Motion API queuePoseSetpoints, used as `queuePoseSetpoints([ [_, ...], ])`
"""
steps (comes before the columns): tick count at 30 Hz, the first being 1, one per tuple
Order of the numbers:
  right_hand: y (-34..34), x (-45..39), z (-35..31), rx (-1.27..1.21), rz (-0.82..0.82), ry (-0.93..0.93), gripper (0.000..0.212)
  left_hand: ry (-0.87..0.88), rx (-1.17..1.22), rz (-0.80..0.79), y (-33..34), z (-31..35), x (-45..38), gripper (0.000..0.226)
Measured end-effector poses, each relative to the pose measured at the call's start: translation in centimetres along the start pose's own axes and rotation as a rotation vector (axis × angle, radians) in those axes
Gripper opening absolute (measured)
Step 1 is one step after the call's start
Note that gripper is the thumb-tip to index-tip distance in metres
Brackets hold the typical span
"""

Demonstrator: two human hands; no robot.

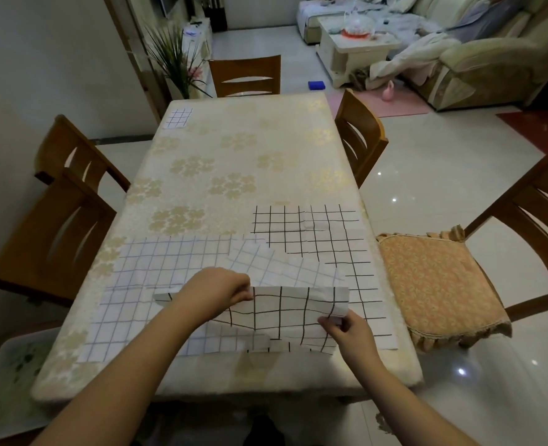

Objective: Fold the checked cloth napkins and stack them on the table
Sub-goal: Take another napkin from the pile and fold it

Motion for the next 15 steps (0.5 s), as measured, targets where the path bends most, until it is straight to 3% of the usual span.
queuePoseSetpoints([
  [5, 0.2, -2.4, -0.2, 0.046, 0.048, 0.056, 0.011, 0.091, -0.069, 0.117, 0.5, -1.7, -5.2, 0.023],
  [15, 0.7, -7.4, 2.5, 0.142, 0.156, 0.285, 0.012, 0.257, 0.039, 0.208, 2.4, -3.3, -15.9, 0.023],
])
Point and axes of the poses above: each hand's wrist, its own x-axis away from the middle knuckle, its own y-axis out of the palm, z = x × y, the point moved 6 cm from there along -x, towards the middle knuckle, and after that the axes turned 15 degrees about x, right-handed, at the moved point
